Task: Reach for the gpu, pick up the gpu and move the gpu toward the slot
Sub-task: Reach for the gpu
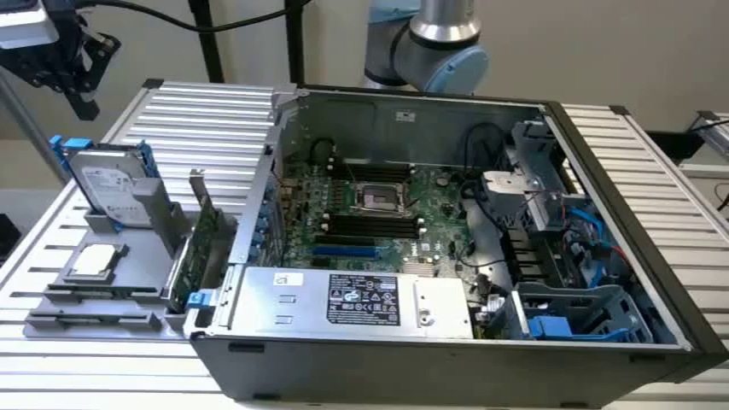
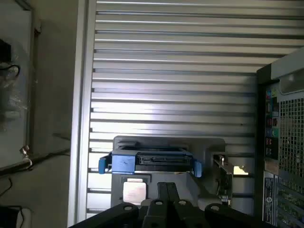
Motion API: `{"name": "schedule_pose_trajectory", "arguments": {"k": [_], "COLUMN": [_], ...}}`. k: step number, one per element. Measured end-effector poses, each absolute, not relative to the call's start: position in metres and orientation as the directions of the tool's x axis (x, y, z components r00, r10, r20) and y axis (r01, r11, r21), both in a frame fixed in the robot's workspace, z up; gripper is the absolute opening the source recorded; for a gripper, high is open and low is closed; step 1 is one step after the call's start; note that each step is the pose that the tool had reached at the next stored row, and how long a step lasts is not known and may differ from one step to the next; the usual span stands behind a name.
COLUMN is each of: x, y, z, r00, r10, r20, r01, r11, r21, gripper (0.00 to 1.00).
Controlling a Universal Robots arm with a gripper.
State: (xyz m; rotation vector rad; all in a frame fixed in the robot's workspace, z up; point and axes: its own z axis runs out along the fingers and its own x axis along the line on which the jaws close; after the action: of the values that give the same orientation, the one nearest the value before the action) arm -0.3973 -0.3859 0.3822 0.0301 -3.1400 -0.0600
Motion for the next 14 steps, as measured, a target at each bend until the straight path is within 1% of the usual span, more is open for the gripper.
{"name": "schedule_pose_trajectory", "arguments": {"k": [14], "x": [-0.3974], "y": [-0.3860], "z": [0.3822], "r00": [-1.000], "r10": [-0.019], "r20": [0.001], "r01": [-0.019], "r11": [0.999], "r21": [0.038], "gripper": [0.11]}}
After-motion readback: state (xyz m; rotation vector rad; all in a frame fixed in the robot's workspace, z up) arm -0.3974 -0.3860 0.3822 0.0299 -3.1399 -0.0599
